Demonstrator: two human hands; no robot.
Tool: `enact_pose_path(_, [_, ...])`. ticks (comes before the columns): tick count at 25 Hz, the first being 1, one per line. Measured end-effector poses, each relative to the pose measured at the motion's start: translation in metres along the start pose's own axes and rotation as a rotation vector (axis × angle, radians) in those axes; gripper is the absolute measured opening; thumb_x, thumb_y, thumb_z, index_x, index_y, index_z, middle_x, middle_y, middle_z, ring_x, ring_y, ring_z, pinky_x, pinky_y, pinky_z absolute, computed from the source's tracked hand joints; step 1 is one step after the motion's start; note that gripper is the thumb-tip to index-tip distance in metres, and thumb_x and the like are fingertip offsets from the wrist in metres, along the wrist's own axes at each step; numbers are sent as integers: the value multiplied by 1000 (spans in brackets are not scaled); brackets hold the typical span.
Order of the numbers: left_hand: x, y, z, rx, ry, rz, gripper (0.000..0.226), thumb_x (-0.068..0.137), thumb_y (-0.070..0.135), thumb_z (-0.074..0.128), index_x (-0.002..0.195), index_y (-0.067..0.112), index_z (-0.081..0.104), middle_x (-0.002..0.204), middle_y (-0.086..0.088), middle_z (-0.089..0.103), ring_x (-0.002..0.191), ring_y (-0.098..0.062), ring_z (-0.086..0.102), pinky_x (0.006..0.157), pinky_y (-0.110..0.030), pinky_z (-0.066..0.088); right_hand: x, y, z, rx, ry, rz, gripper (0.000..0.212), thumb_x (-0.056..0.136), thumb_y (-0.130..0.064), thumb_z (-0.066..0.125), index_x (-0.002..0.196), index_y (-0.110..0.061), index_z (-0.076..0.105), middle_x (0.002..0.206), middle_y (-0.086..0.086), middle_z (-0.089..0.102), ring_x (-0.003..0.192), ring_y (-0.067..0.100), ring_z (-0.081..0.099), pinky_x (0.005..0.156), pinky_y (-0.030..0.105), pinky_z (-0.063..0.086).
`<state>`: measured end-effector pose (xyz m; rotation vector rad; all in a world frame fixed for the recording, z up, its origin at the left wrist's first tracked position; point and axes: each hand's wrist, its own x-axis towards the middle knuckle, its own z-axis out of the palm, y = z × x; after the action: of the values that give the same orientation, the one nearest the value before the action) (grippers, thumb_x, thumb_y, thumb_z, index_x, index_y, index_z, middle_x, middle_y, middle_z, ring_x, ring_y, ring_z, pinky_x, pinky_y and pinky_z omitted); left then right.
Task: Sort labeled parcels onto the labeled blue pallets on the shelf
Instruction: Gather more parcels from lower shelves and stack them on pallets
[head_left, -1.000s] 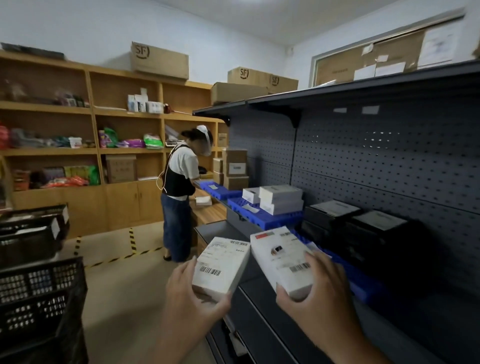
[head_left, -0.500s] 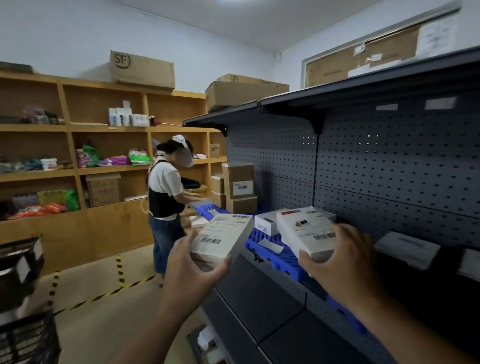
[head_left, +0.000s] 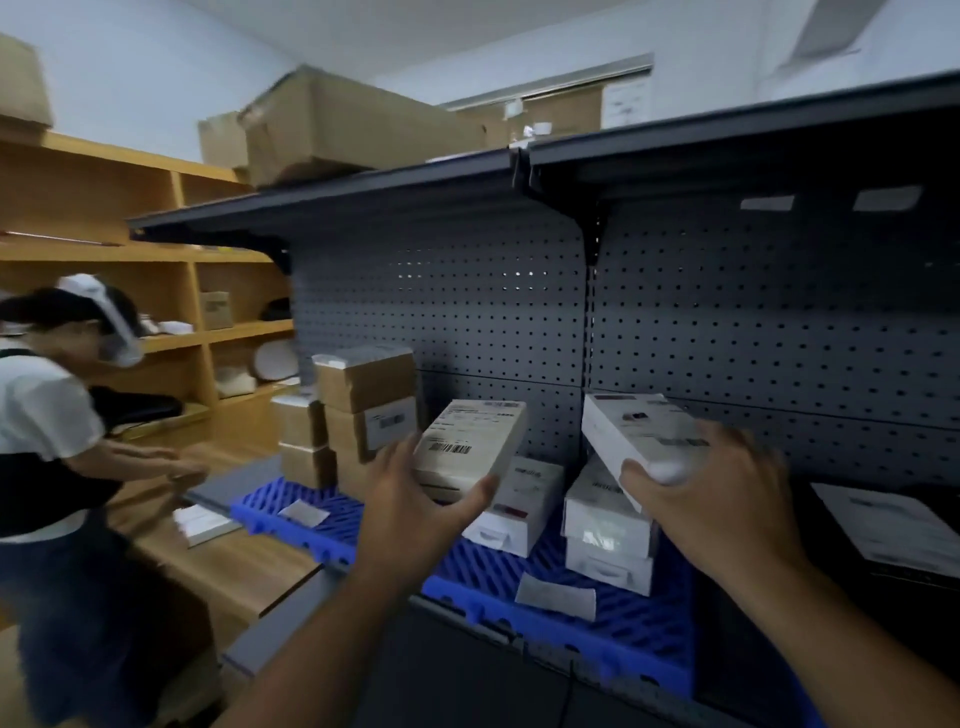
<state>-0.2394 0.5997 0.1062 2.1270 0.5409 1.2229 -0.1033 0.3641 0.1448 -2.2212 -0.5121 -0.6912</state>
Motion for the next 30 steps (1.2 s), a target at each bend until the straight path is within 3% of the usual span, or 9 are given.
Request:
enact_pose_path(3, [32,-23,41,-30,-61,29,113,61,85,68,151,20,42,141,0,49,130,-19,49,104,-40,52,20,-5,26,-62,50,48,89,59,-72,60,124,-11,60,119,13,62,114,37,50,95,49,47])
enact_pose_path(7, [51,-48,77,-41,-156,28,117,61,84,66,153,17,41,147,-4,48,137,-24,43,109,-42,48,25,-17,60,-96,69,173,88,61,-66,69,127,-8,59,125,17,59,119,38,48,98,49,46])
enact_pose_path(13, [49,-71,101,-57,-188,62,113,66,77,70,155,14,38,151,3,35,140,-15,27,100,-25,41,1,-42,88,-192,184,272,90,62,-64,74,128,-6,57,124,17,56,118,39,45,94,51,46])
enact_pose_path(16, [46,-82,103,-96,-211,76,110,67,74,74,153,14,42,148,4,36,139,-13,29,100,-29,47,-7,-51,102,-240,238,333,89,60,-62,75,126,-5,57,123,17,56,117,38,46,93,50,45])
enact_pose_path(22, [53,-94,107,-86,-270,47,111,62,82,72,149,20,44,143,5,39,131,-12,35,86,-24,41,1,-53,125,-312,283,345,93,56,-63,77,125,-3,57,121,20,56,115,40,46,92,53,45])
enact_pose_path(30, [50,-101,113,-133,-283,44,112,62,80,73,150,18,41,144,6,37,134,-13,35,93,-26,43,-2,-48,135,-410,251,347,98,60,-69,74,133,-9,50,128,15,49,120,40,44,93,57,45])
